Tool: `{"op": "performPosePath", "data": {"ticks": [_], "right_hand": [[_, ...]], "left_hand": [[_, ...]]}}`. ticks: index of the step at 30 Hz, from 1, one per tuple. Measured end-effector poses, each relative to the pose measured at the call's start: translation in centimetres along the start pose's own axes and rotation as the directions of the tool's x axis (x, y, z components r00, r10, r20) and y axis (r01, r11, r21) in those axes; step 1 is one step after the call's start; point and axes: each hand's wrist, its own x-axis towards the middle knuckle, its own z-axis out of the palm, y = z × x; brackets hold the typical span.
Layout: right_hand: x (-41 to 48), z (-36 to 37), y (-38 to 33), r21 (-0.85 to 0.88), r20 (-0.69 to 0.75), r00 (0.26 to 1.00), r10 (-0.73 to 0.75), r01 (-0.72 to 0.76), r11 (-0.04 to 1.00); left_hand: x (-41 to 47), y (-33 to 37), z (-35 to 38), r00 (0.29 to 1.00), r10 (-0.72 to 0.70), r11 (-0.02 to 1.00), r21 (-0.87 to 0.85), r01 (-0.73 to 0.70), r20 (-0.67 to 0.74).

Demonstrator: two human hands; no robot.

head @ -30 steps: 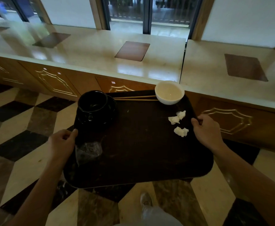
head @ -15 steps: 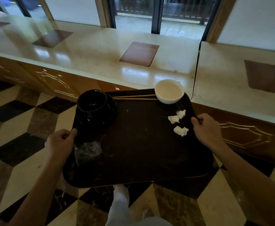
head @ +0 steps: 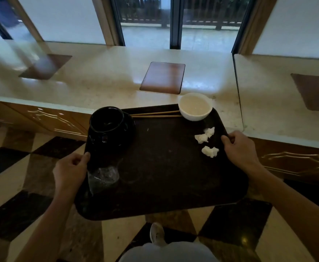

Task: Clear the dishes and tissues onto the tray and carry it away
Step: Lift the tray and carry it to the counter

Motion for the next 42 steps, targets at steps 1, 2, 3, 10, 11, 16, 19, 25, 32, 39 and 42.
{"op": "performPosePath", "data": {"ticks": [1, 2, 3, 10, 11, 16, 19, 25, 32, 39, 42], "right_hand": [[0.6, 0.5, -0.8, 0.001, -0.01, 1.0, 0.005, -0.005, 1.0], [1.1, 0.8, -1.5, 0.0, -0.018, 1.0, 0.007, -0.007, 1.0], [1.7, 1.3, -2.2, -0.001, -0.019, 1.0, 0.01, -0.01, 1.0], [6.7, 4.2, -6.0, -0.008, -0.026, 0.999, 0.02, -0.02, 1.0], [7.5, 4.6, -6.4, -0.008, -0.025, 1.0, 0.019, -0.019, 1.0], [12.1, 6.4, -8.4, -0.01, -0.021, 1.0, -0.006, 0.006, 1.0], [15.1, 7.5, -9.7, -0.007, -0.03, 0.999, -0.022, 0.022, 1.0], [21.8, 8.9, -12.0, 0.004, -0.018, 0.999, -0.036, 0.036, 0.999], [28.0, 9.9, -13.6, -0.008, -0.026, 0.998, -0.051, 0.051, 0.999], [32.1, 11.2, -13.9, 0.007, -0.065, 0.998, 0.004, -0.003, 1.0], [33.4, 12.2, -13.8, 0.024, -0.082, 0.996, 0.023, -0.021, 0.999]], "left_hand": [[1.4, 0.0, 0.0, 1.0, 0.005, 1.0, -0.003, -0.005, 0.011], [2.6, -0.1, 0.1, 1.0, 0.014, 1.0, -0.006, -0.014, 0.024], [3.9, -0.2, 0.1, 0.999, 0.026, 1.0, -0.007, -0.026, 0.037], [10.9, -0.1, 1.3, 0.997, 0.06, 0.998, -0.017, -0.059, 0.043], [11.8, 0.0, 1.5, 0.997, 0.056, 0.998, -0.018, -0.055, 0.046], [16.3, 0.8, 3.0, 0.998, 0.047, 0.998, -0.036, -0.045, 0.053], [19.0, 1.8, 4.0, 0.998, 0.052, 0.998, -0.039, -0.051, 0.035], [24.7, 4.1, 6.1, 0.999, 0.041, 0.999, -0.035, -0.041, 0.008], [30.7, 5.9, 9.3, 0.999, 0.046, 0.999, 0.014, -0.045, -0.028], [35.6, 8.5, 12.6, 0.996, 0.088, 0.995, 0.04, -0.087, -0.011], [38.0, 9.5, 14.1, 0.991, 0.133, 0.99, 0.047, -0.133, 0.005]]}}
